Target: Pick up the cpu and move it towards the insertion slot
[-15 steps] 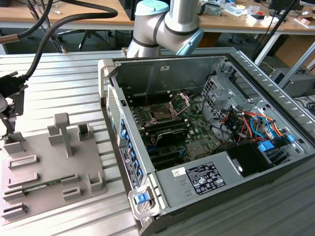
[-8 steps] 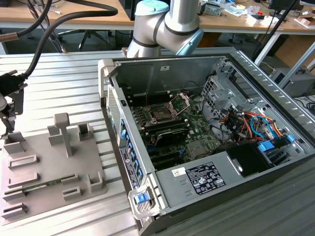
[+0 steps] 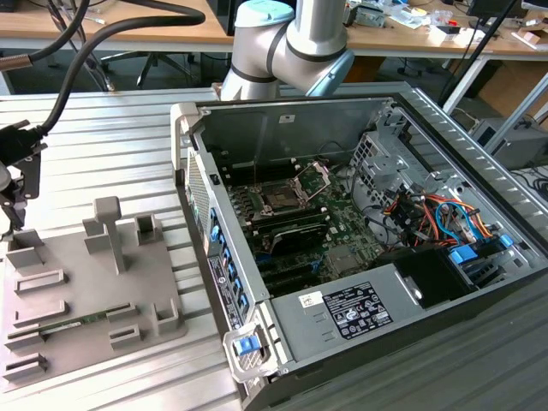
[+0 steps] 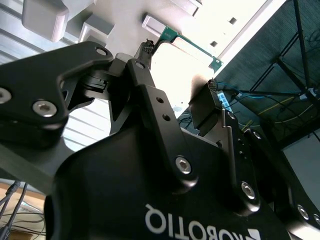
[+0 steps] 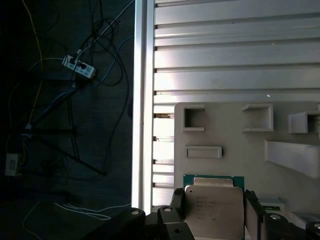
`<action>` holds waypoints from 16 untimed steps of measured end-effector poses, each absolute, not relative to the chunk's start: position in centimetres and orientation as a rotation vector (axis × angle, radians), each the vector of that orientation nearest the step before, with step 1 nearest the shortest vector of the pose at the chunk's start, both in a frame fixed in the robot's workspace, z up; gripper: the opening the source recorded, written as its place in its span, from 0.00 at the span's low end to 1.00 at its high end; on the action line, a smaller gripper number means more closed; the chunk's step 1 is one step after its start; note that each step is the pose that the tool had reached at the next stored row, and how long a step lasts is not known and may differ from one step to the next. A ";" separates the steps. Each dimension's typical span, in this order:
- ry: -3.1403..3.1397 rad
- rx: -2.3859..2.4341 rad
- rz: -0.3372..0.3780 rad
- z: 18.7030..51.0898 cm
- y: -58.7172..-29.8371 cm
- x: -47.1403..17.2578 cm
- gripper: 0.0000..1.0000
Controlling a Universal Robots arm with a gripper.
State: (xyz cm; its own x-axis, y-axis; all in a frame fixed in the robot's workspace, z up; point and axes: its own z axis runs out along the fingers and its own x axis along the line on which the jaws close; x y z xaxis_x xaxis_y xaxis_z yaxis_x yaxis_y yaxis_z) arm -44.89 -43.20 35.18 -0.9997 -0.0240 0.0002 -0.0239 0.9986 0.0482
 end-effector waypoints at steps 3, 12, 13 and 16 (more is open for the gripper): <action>-3.140 0.038 -0.076 35.2 -43.2 -44.9 0.55; -3.140 0.038 -0.076 35.5 -43.2 -44.9 0.55; -3.140 0.038 -0.076 35.5 -43.2 -44.9 0.55; -3.140 0.038 -0.076 35.5 -43.2 -44.9 0.55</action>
State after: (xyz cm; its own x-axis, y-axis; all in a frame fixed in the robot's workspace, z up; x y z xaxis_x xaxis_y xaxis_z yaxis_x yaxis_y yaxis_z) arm -44.90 -43.20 35.54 -0.9997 -0.0240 0.0003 -0.0239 0.9986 0.0482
